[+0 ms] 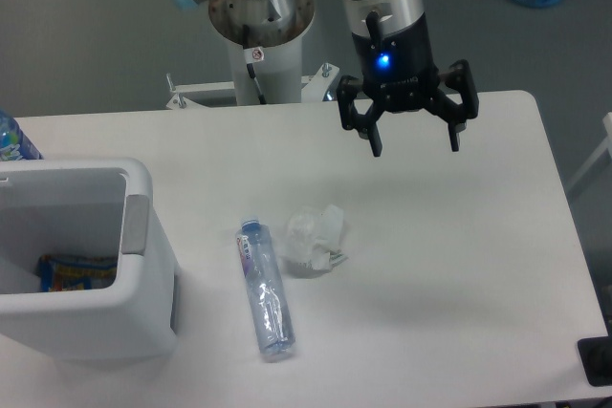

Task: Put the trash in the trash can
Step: 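Move the open gripper down toward the crumpled clear plastic bag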

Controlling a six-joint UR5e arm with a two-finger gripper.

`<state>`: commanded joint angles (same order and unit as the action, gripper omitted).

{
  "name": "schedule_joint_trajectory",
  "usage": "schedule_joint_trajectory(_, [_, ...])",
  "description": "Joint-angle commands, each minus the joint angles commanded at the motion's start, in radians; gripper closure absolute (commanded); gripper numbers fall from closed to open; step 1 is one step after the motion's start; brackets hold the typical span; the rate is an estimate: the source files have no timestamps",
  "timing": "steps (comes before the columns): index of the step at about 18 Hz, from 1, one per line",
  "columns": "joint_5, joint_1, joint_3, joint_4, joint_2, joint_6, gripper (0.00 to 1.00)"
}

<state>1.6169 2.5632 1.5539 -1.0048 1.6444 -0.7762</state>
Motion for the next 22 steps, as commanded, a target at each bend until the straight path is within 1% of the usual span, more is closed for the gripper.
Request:
schedule_joint_trajectory(4, [-0.009, 0.02, 0.002, 0.0, 0.0, 0.0, 0.0])
schedule_joint_trajectory(7, [-0.006, 0.02, 0.014, 0.011, 0.008, 0.003, 0.0])
schedule_joint_trajectory(11, [-0.006, 0.015, 0.015, 0.005, 0.012, 0.015, 0.0])
schedule_joint_trajectory(15, [-0.012, 0.015, 0.024, 0.012, 0.018, 0.014, 0.0])
schedule_joint_trajectory(17, [-0.012, 0.012, 0.046, 0.023, 0.025, 0.015, 0.0])
schedule_joint_trajectory(19, [-0.012, 0.009, 0.077, 0.047, 0.025, 0.028, 0.0])
schedule_joint_trajectory(20, [-0.011, 0.009, 0.095, 0.054, 0.023, 0.046, 0.0])
schedule_joint_trajectory(22, [-0.011, 0.008, 0.112, 0.057, 0.025, 0.07, 0.0])
